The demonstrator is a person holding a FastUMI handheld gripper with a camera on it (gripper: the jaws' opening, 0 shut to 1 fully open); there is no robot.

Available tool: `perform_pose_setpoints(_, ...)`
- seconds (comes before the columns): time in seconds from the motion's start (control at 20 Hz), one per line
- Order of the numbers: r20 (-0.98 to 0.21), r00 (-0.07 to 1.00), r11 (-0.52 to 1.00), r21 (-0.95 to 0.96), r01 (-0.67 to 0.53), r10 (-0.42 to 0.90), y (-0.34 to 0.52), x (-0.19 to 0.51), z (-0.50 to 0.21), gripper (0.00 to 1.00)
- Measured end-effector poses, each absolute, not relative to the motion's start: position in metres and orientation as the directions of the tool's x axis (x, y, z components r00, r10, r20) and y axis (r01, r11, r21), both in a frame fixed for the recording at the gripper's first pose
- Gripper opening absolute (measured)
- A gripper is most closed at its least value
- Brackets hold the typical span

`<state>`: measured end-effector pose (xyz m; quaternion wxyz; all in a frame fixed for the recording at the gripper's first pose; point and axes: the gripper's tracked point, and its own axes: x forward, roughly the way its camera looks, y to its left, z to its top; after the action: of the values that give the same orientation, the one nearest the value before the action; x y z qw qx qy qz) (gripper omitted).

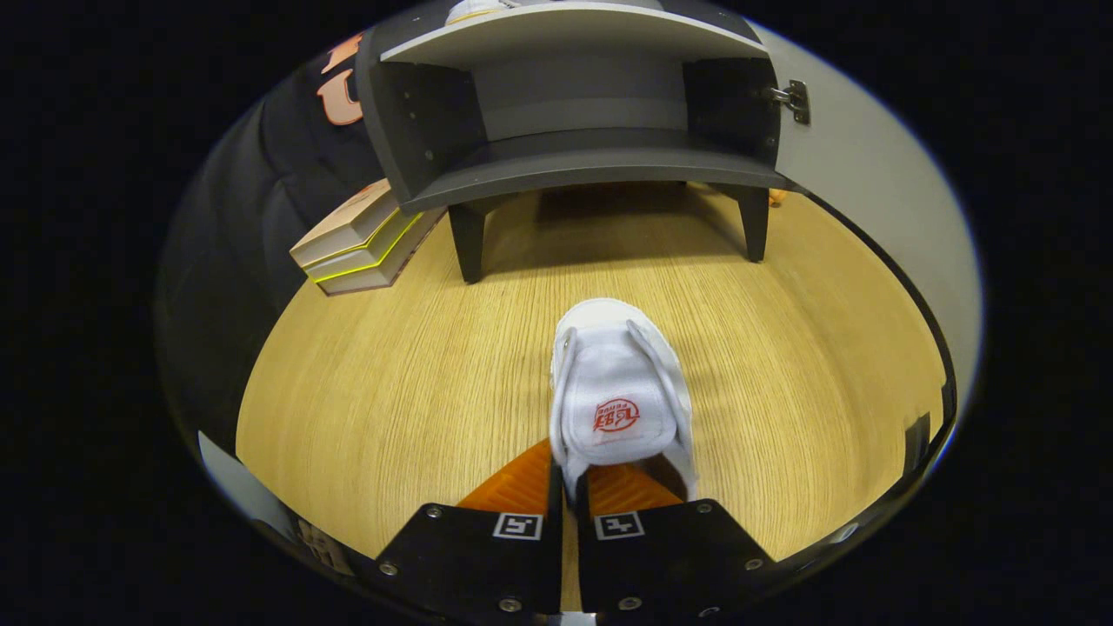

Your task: Open the shoe cabinet door, grab the shoes and put them into the shoe cabinet, then close the shoe cabinet door.

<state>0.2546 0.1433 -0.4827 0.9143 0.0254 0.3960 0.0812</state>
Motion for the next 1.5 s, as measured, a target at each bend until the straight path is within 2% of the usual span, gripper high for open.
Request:
perform_pose_setpoints(0.2, -0.702, 0.695, 0.988, 0.110, -0.105, 0.152, 0.138, 0.256, -0.474, 0.01)
perform_pose_setpoints(0.7, -0.654, 0.745, 0.989, 0.043, -0.141, 0.134, 0.132, 0.229, -0.407, 0.01)
perform_pose_setpoints(1.15, -0.507, 0.854, 0.986, -0.036, -0.160, 0.120, 0.128, 0.226, -0.272, 0.01)
perform_pose_setpoints(1.5, -0.373, 0.919, 0.981, -0.090, -0.171, 0.126, 0.127, 0.269, -0.159, 0.01)
